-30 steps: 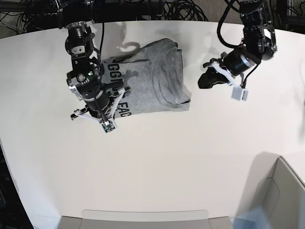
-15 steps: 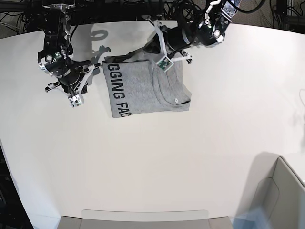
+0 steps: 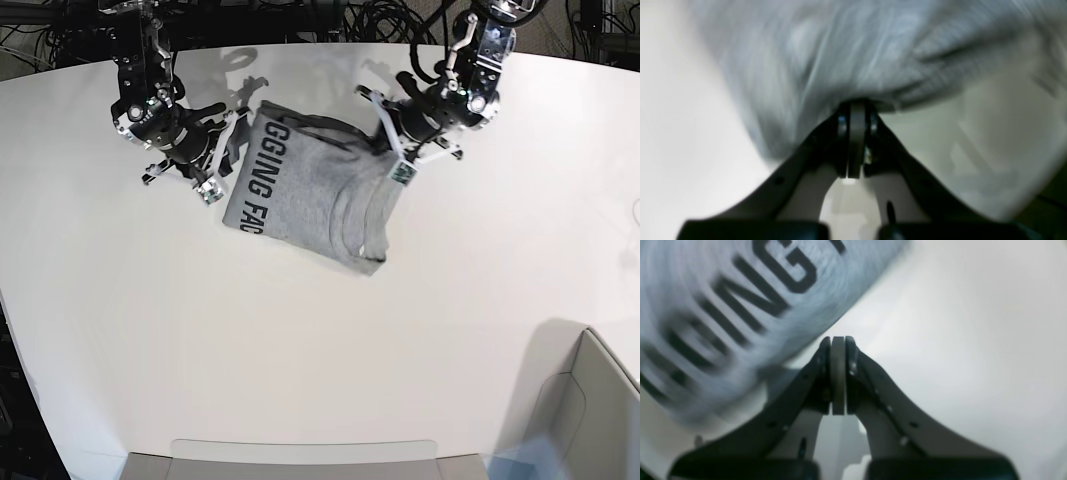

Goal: Fold the T-shirt properly
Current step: 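Grasp the folded shirt's sides with both grippers and rotate it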

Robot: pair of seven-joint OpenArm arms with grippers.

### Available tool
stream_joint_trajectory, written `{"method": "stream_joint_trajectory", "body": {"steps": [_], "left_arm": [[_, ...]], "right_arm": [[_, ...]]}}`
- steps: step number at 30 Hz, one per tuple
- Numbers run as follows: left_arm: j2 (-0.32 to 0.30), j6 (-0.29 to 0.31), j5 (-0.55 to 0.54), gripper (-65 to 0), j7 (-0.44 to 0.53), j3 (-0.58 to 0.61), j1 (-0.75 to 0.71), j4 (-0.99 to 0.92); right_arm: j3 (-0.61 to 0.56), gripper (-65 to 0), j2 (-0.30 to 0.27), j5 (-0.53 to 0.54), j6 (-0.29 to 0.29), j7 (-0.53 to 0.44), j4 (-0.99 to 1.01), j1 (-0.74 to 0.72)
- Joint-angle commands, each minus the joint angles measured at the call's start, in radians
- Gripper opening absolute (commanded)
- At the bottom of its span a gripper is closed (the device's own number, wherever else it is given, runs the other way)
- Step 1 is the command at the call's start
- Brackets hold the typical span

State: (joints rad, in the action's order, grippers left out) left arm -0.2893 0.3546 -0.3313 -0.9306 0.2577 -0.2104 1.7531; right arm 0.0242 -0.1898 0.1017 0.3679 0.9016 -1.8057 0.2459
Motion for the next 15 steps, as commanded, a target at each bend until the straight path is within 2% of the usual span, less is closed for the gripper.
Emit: {"method": "stream_joint_trajectory", "body": {"steps": [1,6,9,15], "left_arm": [[-0.004,-0.002,0.004,-65.0,0.022,-0.030,0.021,-0.002],[-0.003,-0.002,0.004,-65.0,0.040,-0.107,0.150,-0.111],[-0.001,-0.002,0.001,-65.0,0.040,-0.150,0.203,-0.127],[0.068,-0.002,0.001,-65.0,0.040,-0.324,0.210,0.026]], "right_arm": [[-0.013,-65.0,0.000,0.011,0.009,-0.016,-0.019,0.005],[-0.022,-65.0,-0.001,0.011,0.009,-0.017,-0.062,0.045],[0.001,-65.0,-0.024,0.011,0.007,-0.017,-0.125,0.074],[0.176,-65.0,-0.020,0.016,0.007,-0.017,-0.207,0.088]]}}
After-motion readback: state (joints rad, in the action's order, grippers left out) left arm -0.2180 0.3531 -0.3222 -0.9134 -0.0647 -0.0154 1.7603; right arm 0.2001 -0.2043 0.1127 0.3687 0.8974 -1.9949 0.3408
